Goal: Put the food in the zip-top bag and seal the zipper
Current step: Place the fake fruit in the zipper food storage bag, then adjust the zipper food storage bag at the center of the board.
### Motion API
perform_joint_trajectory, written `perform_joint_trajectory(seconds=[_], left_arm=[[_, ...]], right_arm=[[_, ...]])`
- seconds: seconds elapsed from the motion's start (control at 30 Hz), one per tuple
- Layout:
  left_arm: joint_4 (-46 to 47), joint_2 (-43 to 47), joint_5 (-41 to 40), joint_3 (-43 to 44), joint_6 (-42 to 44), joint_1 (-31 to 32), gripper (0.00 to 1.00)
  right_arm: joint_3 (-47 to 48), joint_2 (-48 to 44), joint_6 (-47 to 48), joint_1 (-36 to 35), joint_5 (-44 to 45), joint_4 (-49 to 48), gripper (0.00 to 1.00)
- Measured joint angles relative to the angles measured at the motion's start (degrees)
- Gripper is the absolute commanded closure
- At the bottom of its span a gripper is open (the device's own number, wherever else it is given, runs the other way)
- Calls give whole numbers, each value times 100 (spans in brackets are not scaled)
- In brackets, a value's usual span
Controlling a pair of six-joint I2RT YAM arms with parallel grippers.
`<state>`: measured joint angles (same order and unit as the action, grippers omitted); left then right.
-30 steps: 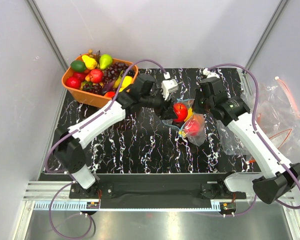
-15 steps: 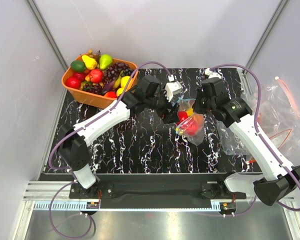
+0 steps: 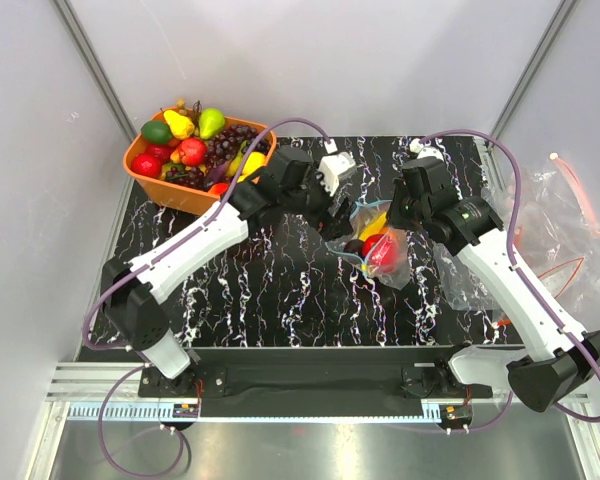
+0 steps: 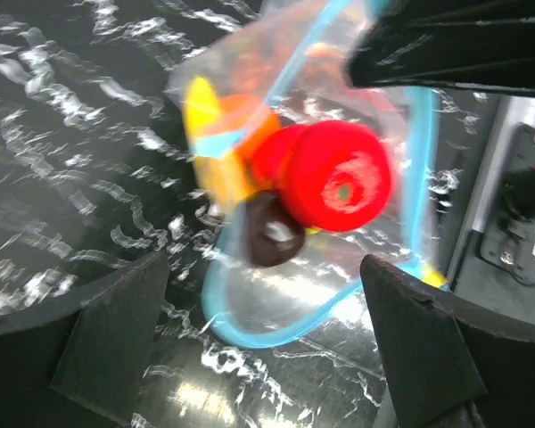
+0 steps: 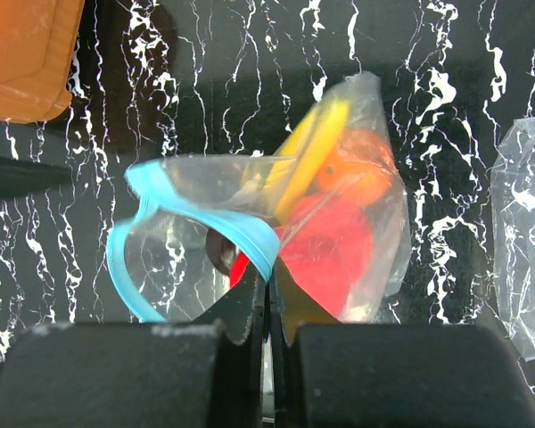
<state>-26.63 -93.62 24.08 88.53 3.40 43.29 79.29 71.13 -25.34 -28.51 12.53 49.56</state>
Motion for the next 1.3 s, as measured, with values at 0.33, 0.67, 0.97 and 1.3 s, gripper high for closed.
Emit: perform_joint_trajectory(seconds=[0.33, 0.67, 0.97, 1.3], left_arm=[[-953, -334, -1676, 739, -57, -7, 9], [-1182, -533, -1628, 748, -225, -4, 7], [-1102, 315, -1934, 673, -868, 13, 9], [-664, 1386, -2389, -1040, -1711, 304, 9]], right_arm=[[-17, -15, 0, 2, 7, 4, 100], [-20, -15, 0, 2, 35, 4, 100], [-24, -15, 2, 2, 33, 0, 100], [-197, -13, 4, 2, 24, -76, 100]])
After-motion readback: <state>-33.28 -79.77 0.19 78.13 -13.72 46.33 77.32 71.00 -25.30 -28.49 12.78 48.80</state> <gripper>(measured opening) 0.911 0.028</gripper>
